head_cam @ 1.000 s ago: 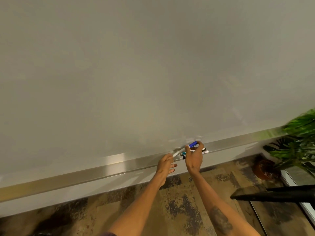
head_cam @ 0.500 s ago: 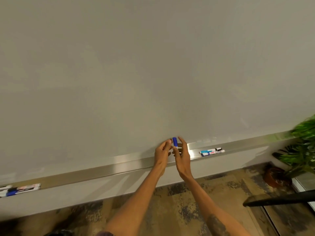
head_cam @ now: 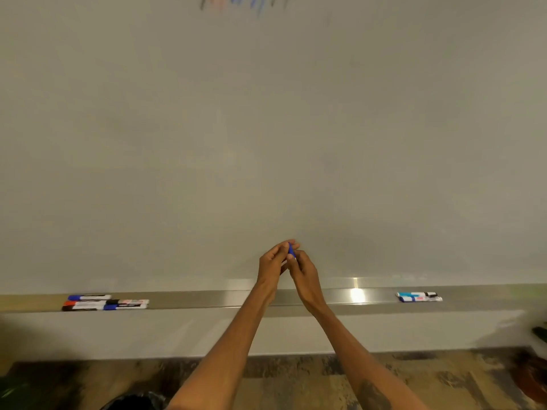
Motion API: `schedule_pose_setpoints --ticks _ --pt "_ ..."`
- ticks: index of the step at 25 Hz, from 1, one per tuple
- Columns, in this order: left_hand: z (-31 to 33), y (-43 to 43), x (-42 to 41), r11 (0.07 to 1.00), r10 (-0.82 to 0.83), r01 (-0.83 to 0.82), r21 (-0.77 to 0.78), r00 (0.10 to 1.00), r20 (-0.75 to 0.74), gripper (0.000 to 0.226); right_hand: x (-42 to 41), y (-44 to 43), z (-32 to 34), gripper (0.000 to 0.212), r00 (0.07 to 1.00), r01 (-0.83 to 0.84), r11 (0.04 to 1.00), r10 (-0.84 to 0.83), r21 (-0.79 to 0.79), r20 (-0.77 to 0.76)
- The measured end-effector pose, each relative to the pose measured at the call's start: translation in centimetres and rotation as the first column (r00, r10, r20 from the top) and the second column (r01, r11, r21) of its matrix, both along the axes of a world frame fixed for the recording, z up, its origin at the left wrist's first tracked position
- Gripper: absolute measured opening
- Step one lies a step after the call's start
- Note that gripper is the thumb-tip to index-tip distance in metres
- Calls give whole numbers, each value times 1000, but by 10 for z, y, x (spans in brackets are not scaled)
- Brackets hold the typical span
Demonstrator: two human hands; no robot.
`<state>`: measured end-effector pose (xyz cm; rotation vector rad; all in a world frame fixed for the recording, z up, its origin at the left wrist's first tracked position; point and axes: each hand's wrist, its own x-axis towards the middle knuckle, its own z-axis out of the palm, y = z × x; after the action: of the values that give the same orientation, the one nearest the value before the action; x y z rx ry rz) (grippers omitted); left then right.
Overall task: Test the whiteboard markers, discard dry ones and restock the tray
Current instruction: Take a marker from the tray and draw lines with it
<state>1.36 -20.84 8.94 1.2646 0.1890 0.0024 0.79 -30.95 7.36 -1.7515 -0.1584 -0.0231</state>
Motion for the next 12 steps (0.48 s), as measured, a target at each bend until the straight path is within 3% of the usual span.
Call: schedule_pose_setpoints --ticks 6,12 --pt "40 41 -4 981 165 -160 -106 985 47 16 0 52 50 37 988 25 971 12 -237 154" --pt "96 56 10 975 190 -163 -148 964 187 18 23 67 100 36 973 -36 993 60 -110 222"
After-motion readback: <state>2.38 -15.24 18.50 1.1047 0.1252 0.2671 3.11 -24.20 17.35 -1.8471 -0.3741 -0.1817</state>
